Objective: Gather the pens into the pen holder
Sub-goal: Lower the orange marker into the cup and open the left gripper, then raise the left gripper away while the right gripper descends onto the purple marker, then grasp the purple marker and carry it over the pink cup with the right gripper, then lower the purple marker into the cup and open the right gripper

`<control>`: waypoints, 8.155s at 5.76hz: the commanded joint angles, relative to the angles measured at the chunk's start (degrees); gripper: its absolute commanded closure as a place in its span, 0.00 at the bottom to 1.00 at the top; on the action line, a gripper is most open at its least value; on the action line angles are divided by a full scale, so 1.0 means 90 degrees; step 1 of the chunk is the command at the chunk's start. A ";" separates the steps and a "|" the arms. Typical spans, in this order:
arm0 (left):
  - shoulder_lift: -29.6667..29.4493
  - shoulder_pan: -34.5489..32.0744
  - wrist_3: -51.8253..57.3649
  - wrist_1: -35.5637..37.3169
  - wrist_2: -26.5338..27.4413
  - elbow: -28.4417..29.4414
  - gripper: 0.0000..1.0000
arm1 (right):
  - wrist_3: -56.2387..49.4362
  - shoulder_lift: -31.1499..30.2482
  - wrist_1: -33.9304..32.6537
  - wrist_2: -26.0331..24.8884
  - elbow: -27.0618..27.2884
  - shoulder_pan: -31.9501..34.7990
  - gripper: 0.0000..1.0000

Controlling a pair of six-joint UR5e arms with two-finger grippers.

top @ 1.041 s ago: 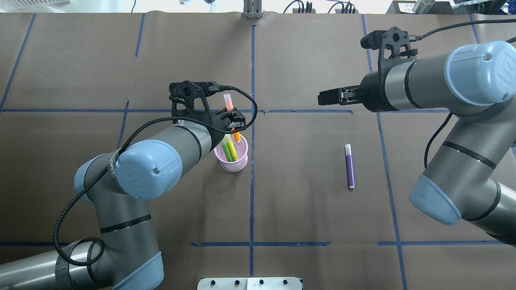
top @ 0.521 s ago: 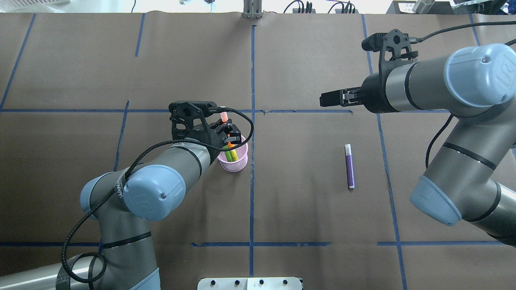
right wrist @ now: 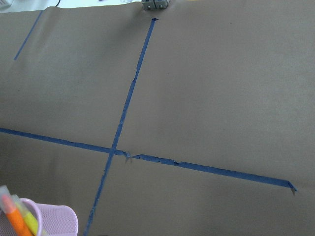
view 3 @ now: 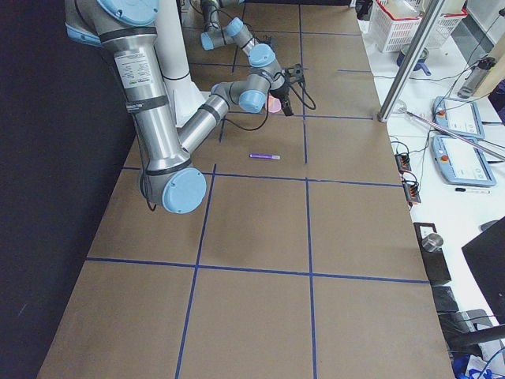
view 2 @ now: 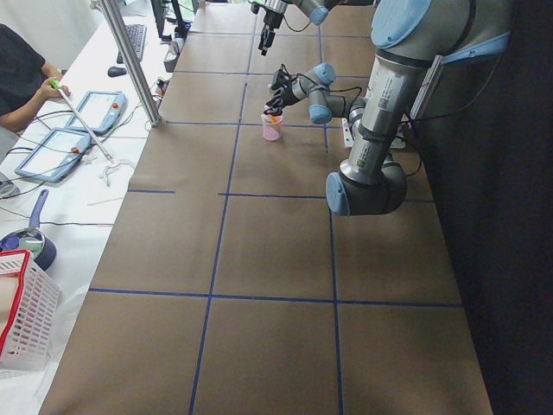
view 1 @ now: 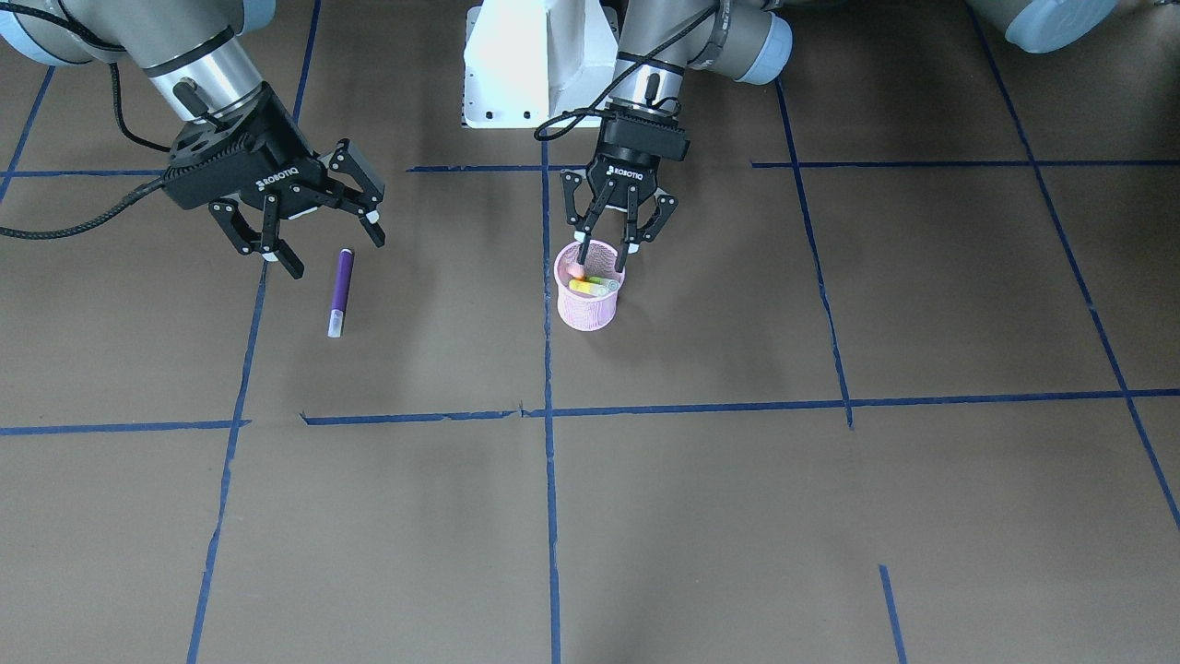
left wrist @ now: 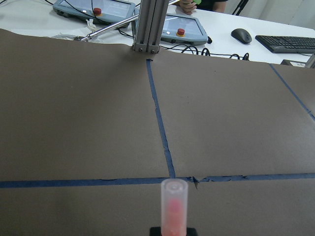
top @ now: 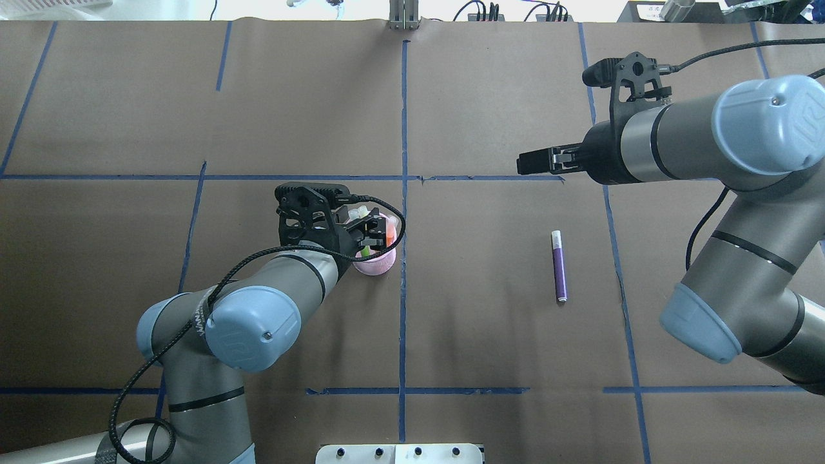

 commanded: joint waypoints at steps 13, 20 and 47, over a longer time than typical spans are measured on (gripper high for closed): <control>0.1095 -0.1300 0.0609 -0.0026 -0.1597 -0.0898 0.00 | -0.1107 0.0995 -0.2540 0.2883 -0.2895 -0.0136 0.14; 0.1145 -0.1300 0.0599 -0.0036 -0.1597 -0.0899 0.00 | -0.0935 0.0859 -0.2540 0.2863 -0.2934 -0.0127 1.00; 0.2284 -0.3541 0.2694 -0.1091 -0.4344 -0.0013 0.00 | 0.1194 0.1499 0.0624 -0.4370 -0.0905 -0.2398 0.00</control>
